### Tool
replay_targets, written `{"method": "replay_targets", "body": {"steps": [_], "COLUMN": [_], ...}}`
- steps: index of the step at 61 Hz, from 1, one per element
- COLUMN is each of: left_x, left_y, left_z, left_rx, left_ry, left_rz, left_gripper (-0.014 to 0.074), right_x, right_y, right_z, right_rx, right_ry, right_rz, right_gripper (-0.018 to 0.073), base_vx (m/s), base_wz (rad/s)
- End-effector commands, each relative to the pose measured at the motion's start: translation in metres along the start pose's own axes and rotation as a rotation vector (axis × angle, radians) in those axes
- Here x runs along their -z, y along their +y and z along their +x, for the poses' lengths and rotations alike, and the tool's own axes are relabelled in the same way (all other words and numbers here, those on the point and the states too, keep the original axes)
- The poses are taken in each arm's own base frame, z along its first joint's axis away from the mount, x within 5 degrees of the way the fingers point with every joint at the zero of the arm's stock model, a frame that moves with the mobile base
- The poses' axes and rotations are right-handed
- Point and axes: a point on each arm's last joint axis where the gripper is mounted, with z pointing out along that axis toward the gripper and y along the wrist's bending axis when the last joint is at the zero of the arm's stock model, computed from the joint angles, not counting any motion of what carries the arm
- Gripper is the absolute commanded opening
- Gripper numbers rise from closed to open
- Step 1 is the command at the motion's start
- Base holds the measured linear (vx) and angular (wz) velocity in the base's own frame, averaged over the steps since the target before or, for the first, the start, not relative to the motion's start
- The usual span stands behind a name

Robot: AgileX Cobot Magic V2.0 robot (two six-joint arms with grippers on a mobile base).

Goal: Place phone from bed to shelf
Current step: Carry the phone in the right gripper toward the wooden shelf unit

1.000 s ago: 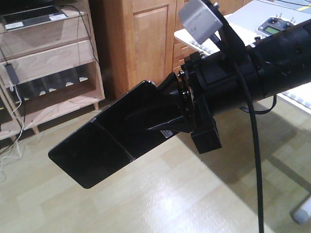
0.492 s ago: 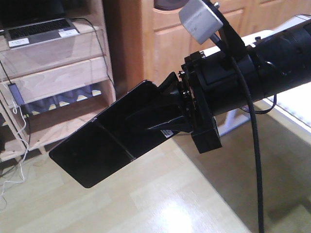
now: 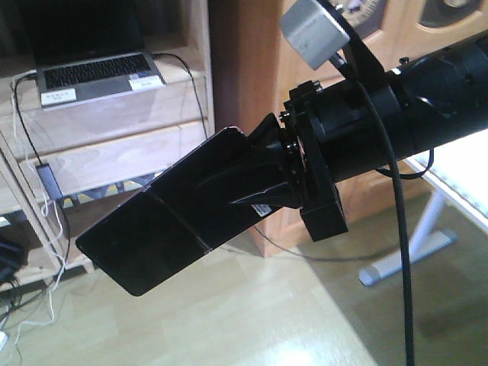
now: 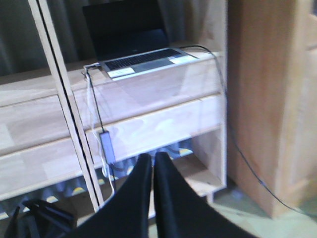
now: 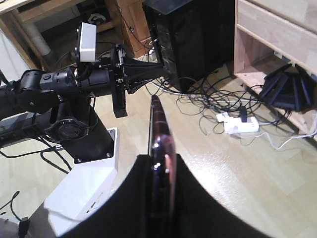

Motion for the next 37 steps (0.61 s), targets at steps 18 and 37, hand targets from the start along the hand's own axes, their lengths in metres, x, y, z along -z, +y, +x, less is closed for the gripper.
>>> {"method": "replay_targets", "body": {"steps": [18, 37], "left_x": [0.003, 0.003], "left_y": [0.0017, 0.0017], "left_z": [-0.0144, -0.0144], "left_rx": [0.015, 0.015], "left_ry": [-0.106, -0.106], "left_rz": [-0.011, -0.011], "left_gripper": [0.0001, 0.0001], "right_x": [0.0117, 0.0117], "right_y": [0.0198, 0.0198], "right_z": [-0.0155, -0.0155], "right_rx": [0.032, 0.032], "right_ry": [-0.08, -0.08], "right_rz": [-0.063, -0.063], "right_gripper": [-0.0003, -0.0003], "base_vx": [0.44, 0.4], "base_wz": [0.21, 0.31]}}
